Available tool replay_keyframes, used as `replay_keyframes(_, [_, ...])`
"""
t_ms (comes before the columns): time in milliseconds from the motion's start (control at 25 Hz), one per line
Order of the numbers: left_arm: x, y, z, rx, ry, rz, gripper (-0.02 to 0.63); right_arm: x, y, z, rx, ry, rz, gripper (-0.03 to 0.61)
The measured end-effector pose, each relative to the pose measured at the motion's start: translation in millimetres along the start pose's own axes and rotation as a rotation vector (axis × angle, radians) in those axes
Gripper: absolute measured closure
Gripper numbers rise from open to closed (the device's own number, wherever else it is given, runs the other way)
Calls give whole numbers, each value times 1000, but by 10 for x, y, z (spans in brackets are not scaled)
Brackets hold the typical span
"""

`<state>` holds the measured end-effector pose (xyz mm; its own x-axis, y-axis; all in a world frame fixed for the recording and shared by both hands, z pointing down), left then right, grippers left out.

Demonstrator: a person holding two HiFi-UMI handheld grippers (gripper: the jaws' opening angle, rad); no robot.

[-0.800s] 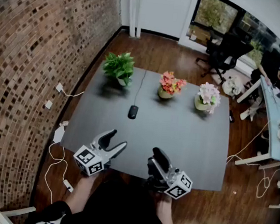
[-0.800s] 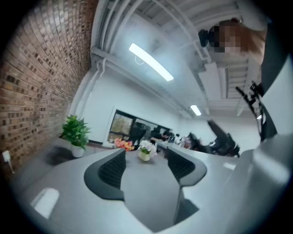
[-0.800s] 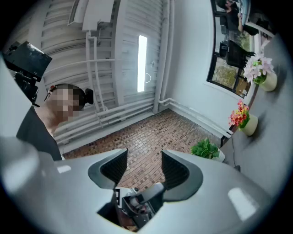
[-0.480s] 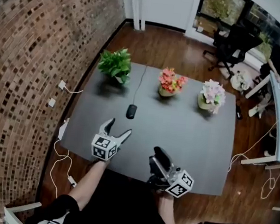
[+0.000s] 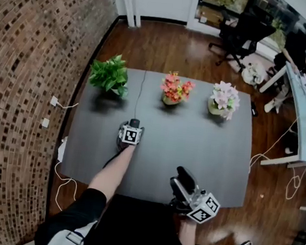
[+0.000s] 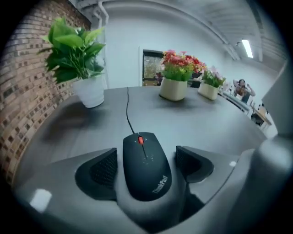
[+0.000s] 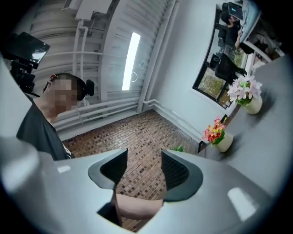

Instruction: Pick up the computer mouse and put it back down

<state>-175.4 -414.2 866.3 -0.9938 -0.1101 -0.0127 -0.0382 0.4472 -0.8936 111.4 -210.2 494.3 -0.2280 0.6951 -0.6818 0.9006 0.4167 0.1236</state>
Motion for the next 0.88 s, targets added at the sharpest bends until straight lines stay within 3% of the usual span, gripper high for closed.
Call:
replay_keyframes(80, [-3,-9,-37,0,49,-4,244,-45,75,24,-16,11,-46,351])
replay_keyframes(160, [10,31,-37,-2,50,-1,327,-96,87,43,-33,6,-68,351])
replay_keyframes(200, [23,41,-57,17,49,-15,327,-98,62,45,-36,2,-63,351])
replay_keyframes(320, [-24,179,-113,50,126,-163,328,-26,-90,16,-8,2,-14,370])
replay_keyframes(400, [-143,535,76,-67,245,-377,328,11,-195,2,6,2,20,370])
replay_keyframes(440, [-177,823,227,-162,334,-530,328,31,-245,-6,8,0,34,370])
replay_keyframes(560, [-149,2050,769,-531,700,-1171,328,121,-402,-31,34,7,82,370])
replay_keyframes(640, [-91,3044,1084,-775,868,-1589,328,156,-494,-59,70,16,119,370])
replay_keyframes(680, [-62,3552,1186,-877,881,-1740,328,170,-531,-83,85,14,135,370])
replay_keyframes(720, [-52,4038,1250,-955,848,-1839,328,185,-558,-107,95,8,149,370])
replay_keyframes(800, [-127,4831,1315,-1040,710,-1922,328,212,-588,-138,92,-10,171,370])
replay_keyframes(880, [-254,5322,1332,-1059,576,-1928,328,223,-608,-162,79,-25,186,370])
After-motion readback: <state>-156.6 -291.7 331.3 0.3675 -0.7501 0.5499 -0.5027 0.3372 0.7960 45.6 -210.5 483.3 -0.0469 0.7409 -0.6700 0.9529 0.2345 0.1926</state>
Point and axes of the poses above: the fingertips, and each gripper's own axes: y backward along the fingers, x to its left, z out of its top, the point moved 2 cm from there along y, backward along the fingers, and after that the axes turned 13 degrees about x, right-handed, at the moved point
